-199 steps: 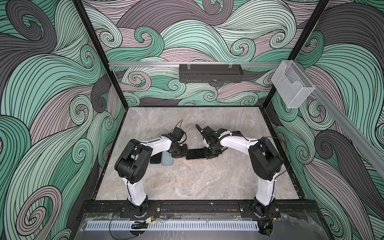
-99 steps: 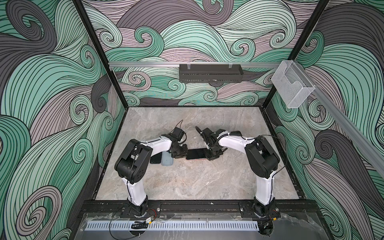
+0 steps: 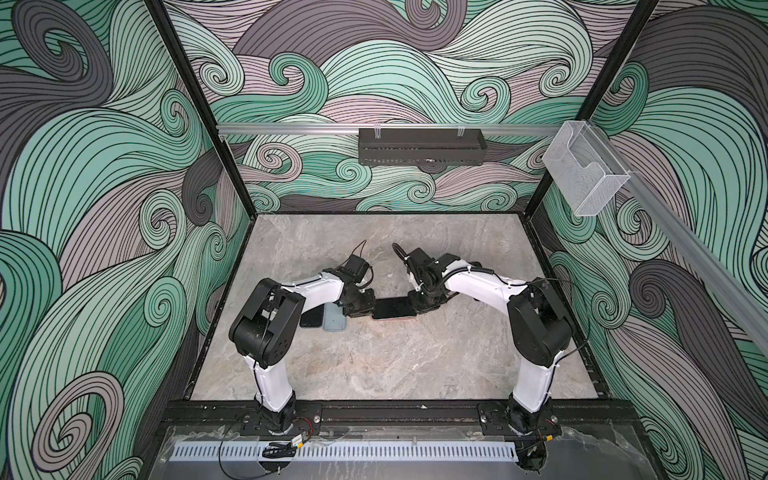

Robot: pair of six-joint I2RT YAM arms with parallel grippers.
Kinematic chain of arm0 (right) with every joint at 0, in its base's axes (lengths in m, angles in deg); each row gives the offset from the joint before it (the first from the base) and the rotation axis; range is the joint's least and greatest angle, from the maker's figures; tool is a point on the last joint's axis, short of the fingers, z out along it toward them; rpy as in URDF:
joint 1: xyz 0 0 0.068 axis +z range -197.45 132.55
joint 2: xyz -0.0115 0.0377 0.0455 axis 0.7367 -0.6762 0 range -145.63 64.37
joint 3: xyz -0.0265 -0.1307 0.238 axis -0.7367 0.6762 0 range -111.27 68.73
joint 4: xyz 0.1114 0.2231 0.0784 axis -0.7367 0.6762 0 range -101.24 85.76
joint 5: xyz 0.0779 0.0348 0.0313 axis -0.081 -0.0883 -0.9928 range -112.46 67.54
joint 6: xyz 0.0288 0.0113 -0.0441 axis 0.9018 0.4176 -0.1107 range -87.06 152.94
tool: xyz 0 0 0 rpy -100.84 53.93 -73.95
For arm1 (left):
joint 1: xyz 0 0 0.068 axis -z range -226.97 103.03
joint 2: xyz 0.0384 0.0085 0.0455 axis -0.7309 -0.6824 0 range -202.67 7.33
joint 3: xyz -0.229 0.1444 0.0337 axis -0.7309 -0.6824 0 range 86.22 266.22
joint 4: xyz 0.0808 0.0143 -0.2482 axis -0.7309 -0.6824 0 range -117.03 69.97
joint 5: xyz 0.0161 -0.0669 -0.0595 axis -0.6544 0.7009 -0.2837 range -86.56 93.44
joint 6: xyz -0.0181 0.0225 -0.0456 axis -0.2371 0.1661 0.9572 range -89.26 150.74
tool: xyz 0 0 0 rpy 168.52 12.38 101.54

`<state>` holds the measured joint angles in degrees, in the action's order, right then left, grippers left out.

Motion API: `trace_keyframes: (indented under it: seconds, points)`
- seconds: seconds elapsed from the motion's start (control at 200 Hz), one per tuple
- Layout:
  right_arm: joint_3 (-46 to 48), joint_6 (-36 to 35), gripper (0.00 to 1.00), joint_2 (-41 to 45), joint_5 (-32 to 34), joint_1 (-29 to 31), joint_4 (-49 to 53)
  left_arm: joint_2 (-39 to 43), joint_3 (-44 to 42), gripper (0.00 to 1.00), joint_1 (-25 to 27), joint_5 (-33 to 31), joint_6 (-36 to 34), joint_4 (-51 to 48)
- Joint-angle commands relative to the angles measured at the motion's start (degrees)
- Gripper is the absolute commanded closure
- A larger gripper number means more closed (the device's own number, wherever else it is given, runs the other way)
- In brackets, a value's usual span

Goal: Put the phone into the phone case

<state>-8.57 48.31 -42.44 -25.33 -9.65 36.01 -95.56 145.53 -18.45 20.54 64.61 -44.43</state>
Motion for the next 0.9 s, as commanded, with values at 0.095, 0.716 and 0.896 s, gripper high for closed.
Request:
trace_keyframes:
  seconds: [0.095, 0.716, 0.896]
  points:
    - [-0.65, -0.18, 0.80, -1.47, -2.25, -0.29, -0.63, -0.63, -0.60, 0.79, -0.12, -2.66, -1.26, -4.18]
    - [1.18, 0.36, 0.83, -7.21, 1.22, -0.21, -1.15, 0.14, 0.36, 0.79, -0.56, -2.78, -1.61, -5.36]
    - [1.95, 0.35, 0.83, -8.74, 2.69, 0.04, -0.39, 0.30, 1.07, 0.78, -0.65, -2.69, -1.68, -5.60]
